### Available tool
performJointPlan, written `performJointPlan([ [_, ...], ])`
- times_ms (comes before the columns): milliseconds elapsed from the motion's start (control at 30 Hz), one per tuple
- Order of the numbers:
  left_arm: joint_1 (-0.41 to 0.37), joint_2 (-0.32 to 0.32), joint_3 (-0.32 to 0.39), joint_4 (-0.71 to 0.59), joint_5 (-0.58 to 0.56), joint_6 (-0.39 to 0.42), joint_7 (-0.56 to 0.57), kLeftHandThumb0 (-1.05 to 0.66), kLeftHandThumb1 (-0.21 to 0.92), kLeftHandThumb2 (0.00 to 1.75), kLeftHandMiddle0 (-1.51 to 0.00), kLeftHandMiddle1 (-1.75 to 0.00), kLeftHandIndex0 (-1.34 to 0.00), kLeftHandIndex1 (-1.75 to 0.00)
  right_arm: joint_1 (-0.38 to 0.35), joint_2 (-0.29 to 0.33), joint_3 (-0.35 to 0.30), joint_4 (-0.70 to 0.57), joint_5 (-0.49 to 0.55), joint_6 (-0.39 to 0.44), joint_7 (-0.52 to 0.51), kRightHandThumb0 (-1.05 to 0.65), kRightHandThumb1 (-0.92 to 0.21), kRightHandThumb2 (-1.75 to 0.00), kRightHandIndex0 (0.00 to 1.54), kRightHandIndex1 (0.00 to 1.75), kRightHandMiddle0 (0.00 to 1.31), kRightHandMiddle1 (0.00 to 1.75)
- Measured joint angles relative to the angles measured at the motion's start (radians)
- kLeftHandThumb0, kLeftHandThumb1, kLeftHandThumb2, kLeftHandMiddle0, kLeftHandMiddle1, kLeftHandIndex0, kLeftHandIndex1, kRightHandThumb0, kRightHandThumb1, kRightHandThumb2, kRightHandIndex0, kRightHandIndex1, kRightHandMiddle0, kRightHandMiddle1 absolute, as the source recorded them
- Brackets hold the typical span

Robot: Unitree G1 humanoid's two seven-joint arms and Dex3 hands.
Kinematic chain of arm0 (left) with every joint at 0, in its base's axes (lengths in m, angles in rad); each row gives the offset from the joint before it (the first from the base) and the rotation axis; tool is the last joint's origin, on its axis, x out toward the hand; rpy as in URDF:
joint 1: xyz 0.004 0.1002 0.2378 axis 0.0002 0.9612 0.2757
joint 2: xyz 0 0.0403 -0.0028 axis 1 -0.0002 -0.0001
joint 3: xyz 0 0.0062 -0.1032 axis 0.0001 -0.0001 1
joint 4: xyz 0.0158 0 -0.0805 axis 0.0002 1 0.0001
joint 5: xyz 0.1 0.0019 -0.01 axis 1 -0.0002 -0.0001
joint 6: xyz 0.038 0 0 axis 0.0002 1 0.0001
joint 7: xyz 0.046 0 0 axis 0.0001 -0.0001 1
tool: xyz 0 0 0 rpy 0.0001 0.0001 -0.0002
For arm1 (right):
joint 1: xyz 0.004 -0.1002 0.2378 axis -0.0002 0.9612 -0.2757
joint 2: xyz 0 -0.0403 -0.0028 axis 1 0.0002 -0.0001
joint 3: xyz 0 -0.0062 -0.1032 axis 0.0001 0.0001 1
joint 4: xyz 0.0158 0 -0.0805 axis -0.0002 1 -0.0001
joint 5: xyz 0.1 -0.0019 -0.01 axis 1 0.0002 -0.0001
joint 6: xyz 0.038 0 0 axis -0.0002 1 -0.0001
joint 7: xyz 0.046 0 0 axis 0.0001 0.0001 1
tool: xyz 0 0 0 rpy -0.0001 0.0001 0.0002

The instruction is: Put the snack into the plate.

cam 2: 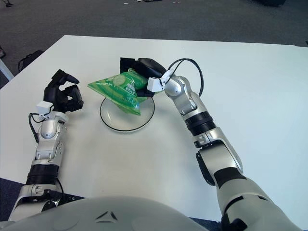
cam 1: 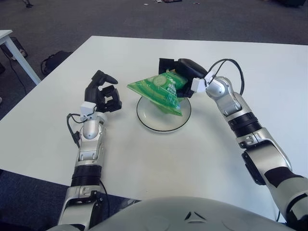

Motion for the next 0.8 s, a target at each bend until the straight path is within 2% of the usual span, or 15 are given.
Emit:
performJointPlan([
  [133,0.000,-0.001,-0.003,0.000,0.001,-0.006,0.004,-0.44,0.43,1.17,-1.23,-1.75,-0.52,-1.75,-0.001,-0.008,0.005,0.002,0.020,-0.008,0.053,0.00,-0.06,-1.58,0.81,1.72,0.60,1.67],
  [233,0.000,-0.001,-0.005,0.000,0.000,-0.009,0.005,-0.44,0.43,1.17,-1.23,-1.75,-0.52,-1.75,-0.008,-0.015,0.012,-0.007,0.022,0.005,0.093,0.00,-0.16,-1.47,0.75,1.74,0.54,1.64],
  [333,-0.001,-0.002,-0.005,0.000,0.000,-0.012,0.006,-0.44,0.43,1.17,-1.23,-1.75,-0.52,-1.75,-0.019,-0.026,0.021,-0.022,0.025,0.025,0.141,0.00,-0.33,-1.27,0.61,1.74,0.42,1.65],
  [367,-0.001,-0.002,-0.006,0.000,0.000,-0.013,0.007,-0.44,0.43,1.17,-1.23,-1.75,-0.52,-1.75,-0.023,-0.031,0.024,-0.025,0.028,0.028,0.161,0.00,-0.43,-1.16,0.52,1.74,0.38,1.65],
  [467,-0.002,-0.003,-0.006,0.000,0.000,-0.017,0.011,-0.44,0.42,1.18,-1.23,-1.75,-0.53,-1.75,-0.028,-0.047,0.034,-0.028,0.031,0.029,0.211,-0.25,-0.64,-0.82,0.17,1.66,0.37,1.64],
  [533,-0.002,-0.003,-0.007,0.001,0.001,-0.021,0.012,-0.45,0.42,1.18,-1.25,-1.75,-0.53,-1.75,-0.028,-0.054,0.041,-0.028,0.031,0.022,0.236,-0.33,-0.45,-0.91,0.07,1.47,0.15,1.48],
  [600,-0.004,-0.003,-0.009,0.004,0.005,-0.029,0.012,-0.45,0.42,1.19,-1.25,-1.75,-0.53,-1.75,-0.028,-0.062,0.047,-0.025,0.032,0.011,0.261,-0.35,-0.37,-0.96,0.03,1.38,0.08,1.41],
  [633,-0.004,-0.003,-0.009,0.005,0.007,-0.033,0.012,-0.45,0.41,1.19,-1.25,-1.75,-0.53,-1.75,-0.028,-0.066,0.050,-0.022,0.032,0.007,0.272,-0.37,-0.35,-0.96,0.03,1.29,0.06,1.35],
  [667,-0.005,-0.003,-0.010,0.007,0.009,-0.038,0.012,-0.45,0.41,1.20,-1.25,-1.75,-0.54,-1.75,-0.028,-0.070,0.052,-0.020,0.032,0.005,0.284,-0.40,-0.33,-0.96,0.02,1.06,0.04,1.18],
  [733,-0.008,-0.003,-0.012,0.013,0.010,-0.048,0.012,-0.45,0.40,1.21,-1.26,-1.75,-0.55,-1.75,-0.028,-0.076,0.057,-0.018,0.032,0.004,0.308,-0.46,-0.32,-0.94,0.01,0.72,0.02,0.93],
  [800,-0.010,-0.003,-0.012,0.017,0.010,-0.055,0.012,-0.45,0.39,1.22,-1.26,-1.75,-0.55,-1.75,-0.029,-0.082,0.062,-0.017,0.032,-0.004,0.326,-0.49,-0.32,-0.92,0.00,0.57,0.01,0.83],
])
